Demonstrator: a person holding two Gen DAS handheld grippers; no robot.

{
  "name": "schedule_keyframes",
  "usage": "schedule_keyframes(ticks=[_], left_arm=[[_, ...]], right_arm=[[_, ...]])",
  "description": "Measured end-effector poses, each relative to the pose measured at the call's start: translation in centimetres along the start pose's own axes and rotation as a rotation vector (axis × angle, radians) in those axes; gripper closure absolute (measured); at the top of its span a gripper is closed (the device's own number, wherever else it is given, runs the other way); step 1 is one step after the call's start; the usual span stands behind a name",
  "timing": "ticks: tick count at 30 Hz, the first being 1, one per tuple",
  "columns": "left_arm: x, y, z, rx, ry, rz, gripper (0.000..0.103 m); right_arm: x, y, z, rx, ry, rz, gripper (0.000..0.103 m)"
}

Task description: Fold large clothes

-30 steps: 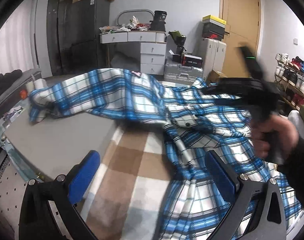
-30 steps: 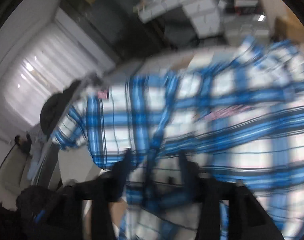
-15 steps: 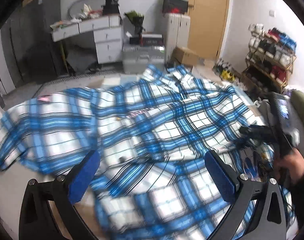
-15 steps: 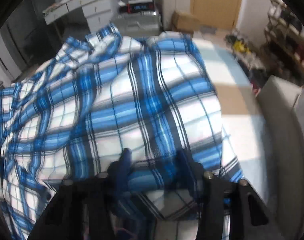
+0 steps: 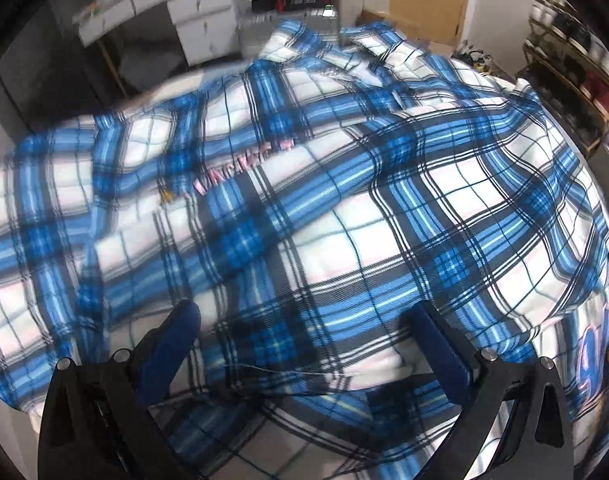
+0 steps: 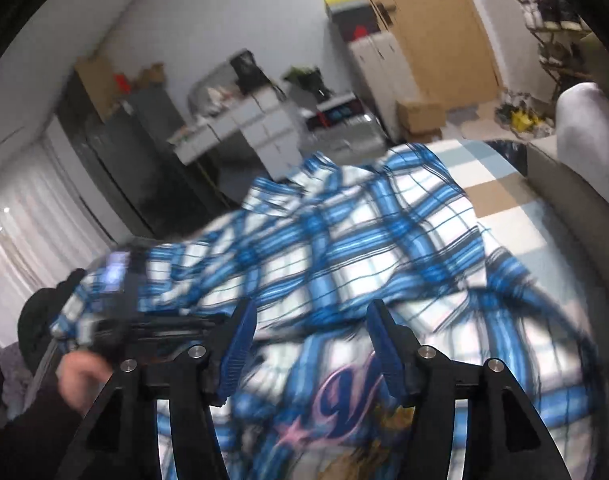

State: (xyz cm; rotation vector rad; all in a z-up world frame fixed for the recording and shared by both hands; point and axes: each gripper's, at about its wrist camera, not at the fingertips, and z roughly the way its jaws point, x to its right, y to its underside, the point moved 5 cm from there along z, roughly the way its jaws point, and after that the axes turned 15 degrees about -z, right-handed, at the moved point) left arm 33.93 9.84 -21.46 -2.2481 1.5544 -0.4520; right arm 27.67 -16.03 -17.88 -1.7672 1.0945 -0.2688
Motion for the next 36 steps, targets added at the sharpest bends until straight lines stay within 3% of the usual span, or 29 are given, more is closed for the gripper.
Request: schedule_keyframes(ticks=[2,5,7,9,14,19,21,25,29,33,34,35,36], left_arm=[[-1.1,0.4,-1.9,0.015,0.040,-0.025,0.001],[-3.5,1.2,-7.6,0.145,0.070,-0.021,0.001],[-6.2,2.3,-11.6,0.239,0.060,-0.036,0.001],[-10.7,3.5,-16.0,0.327,0.051,-0.101,0.001],[-23.8,5.2,-23.2,0.486,-0.075,-0.355,0.001],[-35.3,7.2,-25.2,0.539,-0.248,-0.543,0.001],[-38.9,7.8,-24.6,0.538,-0.294,-0.561,0.001],[-41.9,6.8,-20.8,0.452,-0.266,-0.497,0.001],[-42.4,5.2,-19.2,0.436,-0.221,-0.361,0.001],[-42.2,2.9,-17.0,0.337,-0.231,-0.241,0.002],[-42.3,2.5,-16.8,0.305,-0.210,-0.235,0.012],[-42.6,1.7,-16.3,0.263,-0.188,-0.235,0.034],[-43.0,1.0,-16.1,0.231,-0.175,-0.243,0.047]], right_arm=[[-1.8,0.4,-0.5,0.046,-0.036,-0.021,0.036],[-4.0,1.1,0.1,0.067,-0.056,-0.053,0.025],[-4.7,1.6,0.3,0.089,-0.077,-0.055,0.025],[-4.5,2.5,1.1,0.109,-0.080,-0.052,0.019],[-4.0,3.0,2.2,0.090,-0.065,-0.049,0.018],[-3.2,3.2,3.0,0.073,-0.084,-0.014,0.018],[-3.1,3.6,2.8,0.076,-0.082,-0.006,0.017],[-3.2,3.7,2.9,0.066,-0.088,-0.008,0.017],[-3.5,3.8,3.3,0.049,-0.078,-0.032,0.017],[-4.1,3.9,3.6,0.035,-0.046,-0.066,0.017],[-4.2,3.9,3.7,0.030,-0.038,-0.073,0.017],[-4.3,4.0,3.8,0.022,-0.026,-0.084,0.017],[-4.4,4.0,3.9,0.018,-0.019,-0.091,0.017]])
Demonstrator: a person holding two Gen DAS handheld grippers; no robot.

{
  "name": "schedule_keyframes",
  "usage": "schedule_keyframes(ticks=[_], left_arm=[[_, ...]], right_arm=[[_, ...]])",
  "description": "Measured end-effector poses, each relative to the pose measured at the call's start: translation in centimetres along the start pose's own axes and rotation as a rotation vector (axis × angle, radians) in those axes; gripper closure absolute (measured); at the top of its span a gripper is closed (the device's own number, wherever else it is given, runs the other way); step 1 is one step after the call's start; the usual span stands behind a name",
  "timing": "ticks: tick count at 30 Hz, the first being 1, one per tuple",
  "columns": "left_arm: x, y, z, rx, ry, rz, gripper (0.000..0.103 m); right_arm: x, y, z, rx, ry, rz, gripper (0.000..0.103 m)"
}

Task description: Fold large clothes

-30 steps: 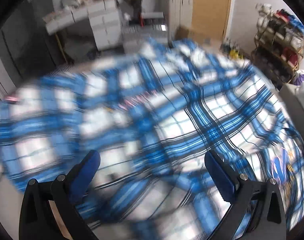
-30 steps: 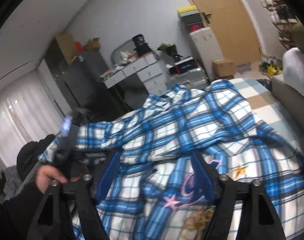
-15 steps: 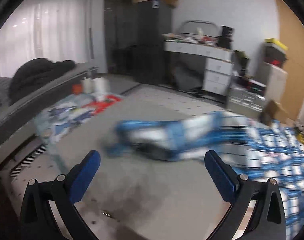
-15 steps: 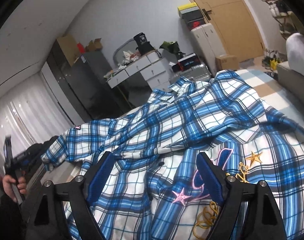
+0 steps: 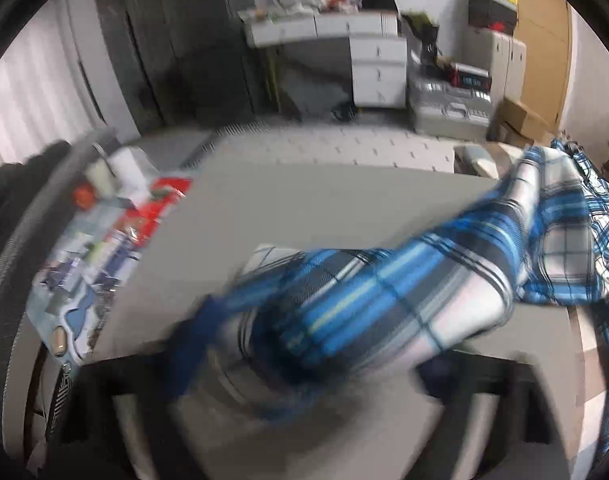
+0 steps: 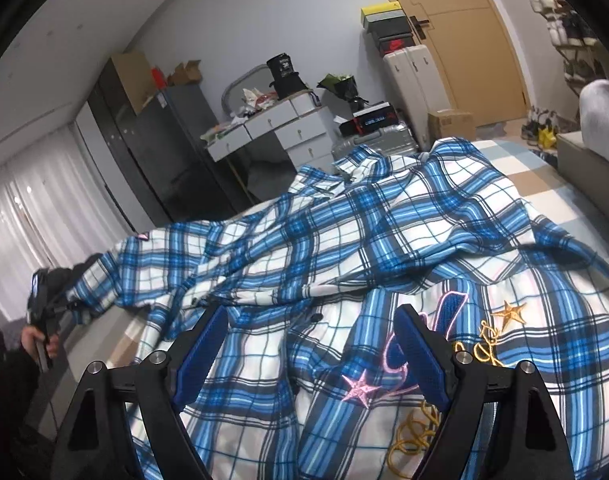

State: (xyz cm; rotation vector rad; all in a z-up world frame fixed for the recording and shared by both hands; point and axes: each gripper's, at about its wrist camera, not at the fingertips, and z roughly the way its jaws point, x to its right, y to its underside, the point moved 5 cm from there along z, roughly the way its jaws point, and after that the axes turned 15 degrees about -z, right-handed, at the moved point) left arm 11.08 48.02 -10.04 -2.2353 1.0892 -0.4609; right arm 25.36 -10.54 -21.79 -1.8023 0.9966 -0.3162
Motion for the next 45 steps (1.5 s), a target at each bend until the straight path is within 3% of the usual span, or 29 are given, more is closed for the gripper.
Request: schedule_keyframes(ticks=[1,2,3,8,11,12,14,15,17,19,21,22,24,29,34,39,42,44,45], left_arm=[[0.0,-0.6,0.3,-0.024,0.019,-0.011,0.074],[-0.2,-1.4,0.9,-0.055,0.035,-0.023,0.092],[-0.5,-2.3,1.5,-0.093,0.041,-0.050,0.093],[-2.4,-5.0,3.1,-0.202,0.066,-0.264,0.093],[-5.0,-5.5,3.8,-0.253,0.060,-0.398,0.084],[-5.6,-5.6,3.7,-0.250,0.047,-0.429,0.079],[-6.9,-5.7,2.4,-0.204,-0.007,-0.475,0.041],[-7.3,-5.8,1.6,-0.171,-0.035,-0.483,0.036],[-8.5,-5.7,0.0,-0.111,-0.090,-0.497,0.036],[-9.3,-5.2,-0.9,-0.083,-0.080,-0.504,0.035],[-10.4,-3.7,-1.9,-0.060,-0.144,-0.513,0.034],[-10.7,-3.2,-2.1,-0.057,-0.130,-0.529,0.034],[-10.6,-1.6,-1.8,-0.110,-0.020,-0.553,0.034],[-8.4,0.3,0.8,-0.228,0.097,-0.586,0.034],[-5.4,-1.3,3.6,-0.262,0.118,-0.599,0.034],[-5.4,-4.5,5.6,-0.269,0.022,-0.623,0.031],[-4.4,-4.7,6.2,-0.269,-0.137,-0.562,0.032],[-3.7,-4.6,6.5,-0.240,-0.244,-0.481,0.045],[-3.3,-4.7,6.4,-0.217,-0.233,-0.473,0.055]], right_arm=[[-0.1,0.0,0.1,-0.005,0.011,-0.007,0.017],[-0.2,0.0,0.1,-0.008,0.020,-0.012,0.017],[-0.3,0.1,0.2,-0.015,0.030,-0.019,0.017],[0.0,0.2,0.5,-0.038,0.059,-0.015,0.017],[0.2,0.3,0.7,-0.049,0.065,-0.003,0.017],[0.3,0.4,0.7,-0.051,0.065,-0.001,0.017],[0.3,0.4,0.7,-0.055,0.066,0.000,0.017],[0.4,0.4,0.7,-0.055,0.066,-0.001,0.017],[0.5,0.4,0.6,-0.056,0.065,-0.005,0.017],[0.5,0.4,0.5,-0.056,0.063,-0.007,0.017],[0.6,0.5,0.4,-0.055,0.057,-0.008,0.017],[0.6,0.5,0.4,-0.054,0.055,-0.008,0.017],[0.5,0.4,0.3,-0.052,0.048,-0.009,0.017],[0.3,0.5,0.3,-0.055,0.044,-0.012,0.017],[0.5,0.4,0.2,-0.052,0.051,-0.006,0.017],[0.5,0.4,0.1,-0.051,0.050,-0.007,0.017],[0.5,0.4,0.1,-0.051,0.047,-0.011,0.017],[0.4,0.4,0.0,-0.049,0.046,-0.012,0.017],[0.4,0.4,0.0,-0.046,0.044,-0.013,0.017]])
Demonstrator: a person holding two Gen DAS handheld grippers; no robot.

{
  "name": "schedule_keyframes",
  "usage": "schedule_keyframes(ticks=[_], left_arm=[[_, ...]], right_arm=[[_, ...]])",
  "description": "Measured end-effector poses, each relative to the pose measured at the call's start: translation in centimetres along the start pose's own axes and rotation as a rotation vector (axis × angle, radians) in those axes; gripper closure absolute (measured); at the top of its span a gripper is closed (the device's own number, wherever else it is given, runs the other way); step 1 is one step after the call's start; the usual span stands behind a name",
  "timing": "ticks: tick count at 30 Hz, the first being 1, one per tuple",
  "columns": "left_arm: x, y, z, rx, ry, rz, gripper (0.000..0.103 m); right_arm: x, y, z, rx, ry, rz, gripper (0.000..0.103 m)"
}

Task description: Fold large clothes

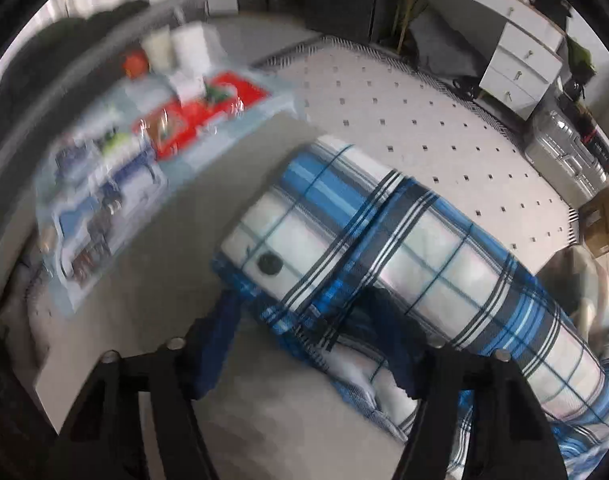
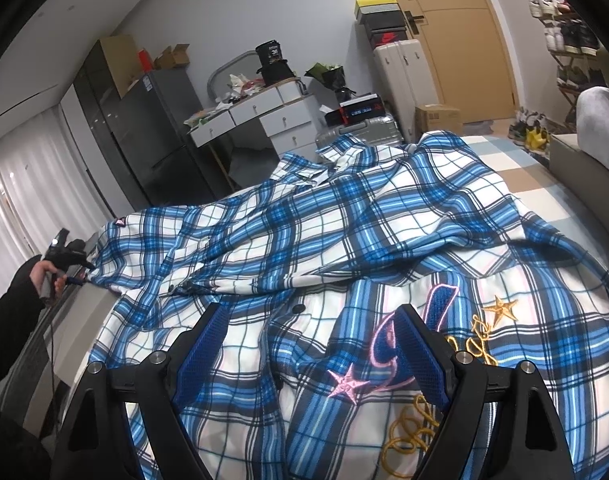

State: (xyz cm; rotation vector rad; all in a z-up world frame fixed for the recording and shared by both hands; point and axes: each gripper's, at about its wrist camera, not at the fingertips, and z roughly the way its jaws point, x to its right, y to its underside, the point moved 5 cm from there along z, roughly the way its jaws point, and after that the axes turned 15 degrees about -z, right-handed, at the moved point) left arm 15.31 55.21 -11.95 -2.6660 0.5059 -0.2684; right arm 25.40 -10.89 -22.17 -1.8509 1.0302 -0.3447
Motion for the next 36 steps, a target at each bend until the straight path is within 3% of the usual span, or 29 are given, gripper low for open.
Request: schedule_keyframes(ticks=[2,4,7,10,16,19,24,29,33,36], left_arm=[[-0.2,0.1,-0.2,0.023,-0.014,-0.011,0.087],[-0.2,0.1,-0.4,0.037,-0.020,0.002,0.096],[-1.3,-0.2,-1.4,0.061,0.000,-0.040,0.098],[-2.6,-0.6,-4.2,0.139,0.032,-0.071,0.099],[-2.4,0.3,-12.1,0.300,0.116,-0.031,0.100],[0.0,1.2,-16.5,0.398,0.185,0.019,0.100],[6.6,4.4,-24.9,0.527,0.381,0.150,0.100],[14.1,10.7,-31.9,0.550,0.618,0.335,0.100],[22.0,19.4,-35.4,0.464,0.817,0.557,0.100],[27.2,25.3,-34.5,0.338,0.916,0.692,0.100]], right_arm=[[0.0,0.0,-0.1,0.006,-0.005,-0.002,0.017],[-0.1,0.0,-0.3,0.012,-0.012,-0.003,0.017],[-0.2,-0.1,-0.4,0.016,-0.023,-0.005,0.017],[-0.5,-0.2,-0.6,0.028,-0.039,-0.007,0.017],[-0.7,-0.2,-0.8,0.044,-0.072,-0.009,0.017],[-0.7,-0.3,-1.1,0.059,-0.090,-0.005,0.017],[-0.6,-0.4,-1.4,0.078,-0.111,0.009,0.017],[-0.5,-0.5,-1.7,0.100,-0.128,0.017,0.017],[-0.3,-0.6,-2.0,0.115,-0.126,0.029,0.017],[0.5,-0.7,-2.4,0.137,-0.126,0.068,0.017]])
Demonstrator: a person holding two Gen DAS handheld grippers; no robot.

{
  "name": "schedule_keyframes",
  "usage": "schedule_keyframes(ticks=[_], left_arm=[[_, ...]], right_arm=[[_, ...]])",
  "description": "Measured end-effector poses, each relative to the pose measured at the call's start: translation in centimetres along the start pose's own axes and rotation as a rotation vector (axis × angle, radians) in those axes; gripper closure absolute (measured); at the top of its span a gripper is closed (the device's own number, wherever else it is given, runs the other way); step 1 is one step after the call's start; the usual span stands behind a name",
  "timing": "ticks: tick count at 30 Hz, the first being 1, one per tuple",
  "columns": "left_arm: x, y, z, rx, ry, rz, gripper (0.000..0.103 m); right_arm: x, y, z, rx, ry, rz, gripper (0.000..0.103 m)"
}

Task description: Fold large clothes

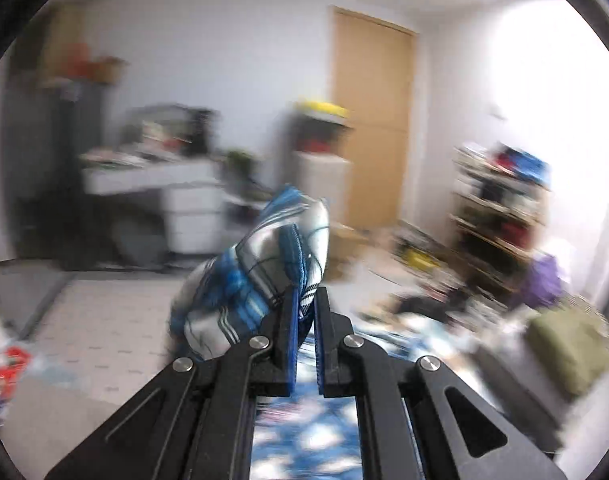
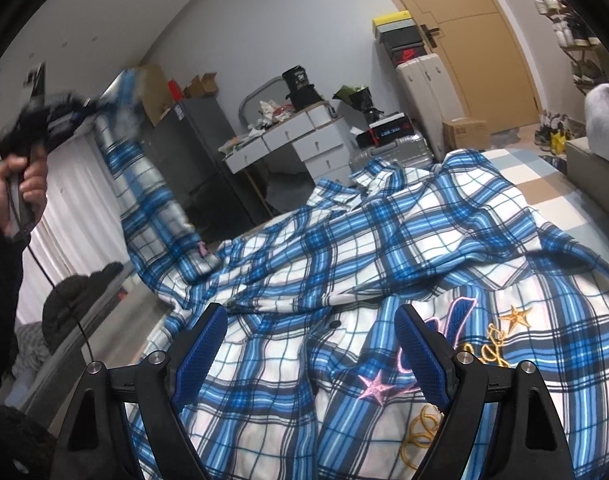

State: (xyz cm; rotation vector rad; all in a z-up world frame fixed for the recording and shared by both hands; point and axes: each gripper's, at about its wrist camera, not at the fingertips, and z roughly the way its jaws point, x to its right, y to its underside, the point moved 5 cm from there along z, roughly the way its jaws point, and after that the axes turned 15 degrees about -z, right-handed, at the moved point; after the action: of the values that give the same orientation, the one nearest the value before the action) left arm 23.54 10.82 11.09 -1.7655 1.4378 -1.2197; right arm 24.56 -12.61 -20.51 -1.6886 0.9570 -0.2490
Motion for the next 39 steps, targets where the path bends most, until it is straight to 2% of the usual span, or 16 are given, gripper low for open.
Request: schedule_keyframes(ticks=[4,7,10,11,13,15,16,17,19,20,24,27,29,32,35,39], left_arm=[[4.9,4.6,7.6,-0.142,0.107,0.034,0.100],[5.2,7.8,13.2,-0.245,0.159,-0.082,0.100],[4.3,11.2,18.3,-0.454,0.227,-0.226,0.100],[3.6,12.4,19.5,-0.528,0.237,-0.247,0.097],[2.7,14.0,19.8,-0.584,0.245,-0.260,0.085],[1.6,14.6,18.1,-0.584,0.284,-0.228,0.062],[1.8,14.8,17.3,-0.566,0.277,-0.209,0.042],[0.1,14.5,16.1,-0.528,0.265,-0.190,0.033],[-1.9,14.6,13.9,-0.470,0.261,-0.161,0.027],[-3.5,15.2,12.8,-0.449,0.221,-0.146,0.024],[-10.8,16.8,12.3,-0.402,-0.005,-0.181,0.023],[-13.6,18.2,13.7,-0.427,-0.064,-0.269,0.023],[-15.4,19.4,15.2,-0.468,-0.060,-0.330,0.023],[-16.0,21.3,16.1,-0.489,-0.065,-0.374,0.023],[-16.1,21.9,15.5,-0.430,-0.009,-0.419,0.024],[-16.1,22.0,14.1,-0.367,0.052,-0.414,0.024]], right_arm=[[2.6,0.1,-0.6,0.030,0.009,0.134,0.017],[5.2,0.6,-1.2,0.046,0.034,0.256,0.015],[7.1,1.4,-1.2,0.039,0.064,0.359,0.015],[7.5,1.6,-1.1,0.034,0.067,0.381,0.015],[7.8,1.7,-0.9,0.027,0.064,0.400,0.015],[7.8,1.8,-0.7,0.021,0.060,0.399,0.014],[7.7,1.7,-0.7,0.017,0.056,0.396,0.013],[7.6,1.6,-0.6,0.014,0.054,0.394,0.011],[7.4,1.5,-0.4,0.010,0.053,0.389,0.010],[7.4,1.5,-0.2,0.003,0.058,0.391,0.010],[7.5,1.0,0.4,-0.078,0.074,0.395,0.009],[7.3,-1.7,1.0,-0.158,0.104,0.337,0.009],[6.5,-4.2,2.4,-0.228,0.154,0.232,0.009],[3.8,-7.5,5.8,-0.290,0.152,0.030,0.009],[0.8,-8.9,10.0,-0.329,0.130,-0.129,0.012],[-3.7,-9.3,18.1,-0.433,0.009,-0.235,0.036]])
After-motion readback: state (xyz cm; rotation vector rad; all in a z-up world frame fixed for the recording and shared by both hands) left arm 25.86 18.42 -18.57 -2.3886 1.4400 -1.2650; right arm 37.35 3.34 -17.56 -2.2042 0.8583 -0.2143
